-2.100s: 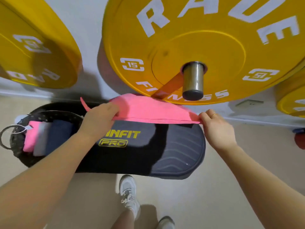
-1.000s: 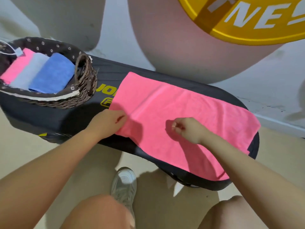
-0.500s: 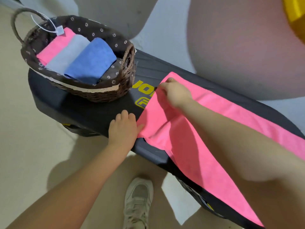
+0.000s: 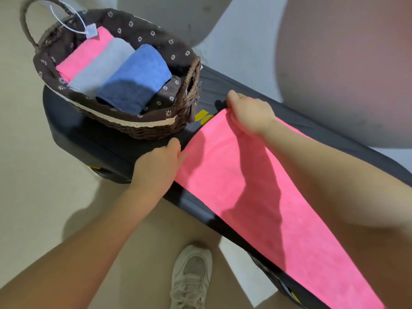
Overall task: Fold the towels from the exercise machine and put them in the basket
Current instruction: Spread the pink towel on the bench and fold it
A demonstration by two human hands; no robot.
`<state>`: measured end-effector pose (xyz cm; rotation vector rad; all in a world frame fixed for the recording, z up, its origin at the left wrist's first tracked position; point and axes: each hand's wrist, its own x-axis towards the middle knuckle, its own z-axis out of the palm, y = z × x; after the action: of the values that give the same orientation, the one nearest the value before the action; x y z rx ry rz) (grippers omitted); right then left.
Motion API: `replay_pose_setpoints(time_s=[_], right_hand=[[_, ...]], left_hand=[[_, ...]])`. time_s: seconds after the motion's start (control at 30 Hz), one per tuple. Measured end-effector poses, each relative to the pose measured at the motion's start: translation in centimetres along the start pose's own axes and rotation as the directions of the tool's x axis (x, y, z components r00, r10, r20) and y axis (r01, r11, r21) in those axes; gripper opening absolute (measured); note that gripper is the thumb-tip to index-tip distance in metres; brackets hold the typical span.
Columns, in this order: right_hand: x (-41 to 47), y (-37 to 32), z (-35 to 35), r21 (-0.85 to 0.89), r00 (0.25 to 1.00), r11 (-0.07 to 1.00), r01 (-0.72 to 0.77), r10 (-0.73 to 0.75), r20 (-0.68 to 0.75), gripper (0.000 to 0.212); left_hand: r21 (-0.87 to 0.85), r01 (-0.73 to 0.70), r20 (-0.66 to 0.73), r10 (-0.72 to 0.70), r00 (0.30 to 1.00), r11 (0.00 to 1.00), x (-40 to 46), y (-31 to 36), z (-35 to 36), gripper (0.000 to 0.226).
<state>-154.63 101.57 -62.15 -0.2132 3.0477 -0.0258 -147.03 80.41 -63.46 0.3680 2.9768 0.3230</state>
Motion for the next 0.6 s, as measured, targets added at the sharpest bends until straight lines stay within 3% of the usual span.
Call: replay_pose_setpoints(time_s=[0.2, 0.37, 0.47, 0.53, 0.6], right_hand=[[0.9, -1.4, -0.5, 0.069, 0.995, 0.993, 0.098, -0.096, -0.03, 0.02], [0.4, -2.2, 0.5, 0.166, 0.993, 0.984, 0.066, -0.049, -0.108, 0.023], [0.0, -1.4, 2.0, 0.155, 0.988, 0.982, -0.107, 0.123, -0.095, 0.031], [0.3, -0.6, 2.5, 0.234, 0.949, 0.928, -0.289, 0.31, -0.056, 0.033], [0.8, 0.0, 2.6, 0.272, 0.917, 0.88, -0.389, 0.399, 0.02, 0.035]], left_hand=[[-0.064, -0.004, -0.023, 0.003, 1.0, 0.998, 0.4, -1.4, -1.4, 0.021], [0.003, 0.014, 0.041, -0.015, 0.999, 1.0, -0.5, -2.5, -1.3, 0.016], [0.1, -0.036, 0.011, 0.036, 0.999, 0.994, -0.8, -3.1, -0.7, 0.019], [0.077, -0.118, -0.044, 0.122, 0.992, 0.99, -0.7, -2.8, 0.2, 0.017], [0.026, -0.236, -0.096, 0.237, 0.967, 0.971, -0.2, -1.9, 0.8, 0.012]])
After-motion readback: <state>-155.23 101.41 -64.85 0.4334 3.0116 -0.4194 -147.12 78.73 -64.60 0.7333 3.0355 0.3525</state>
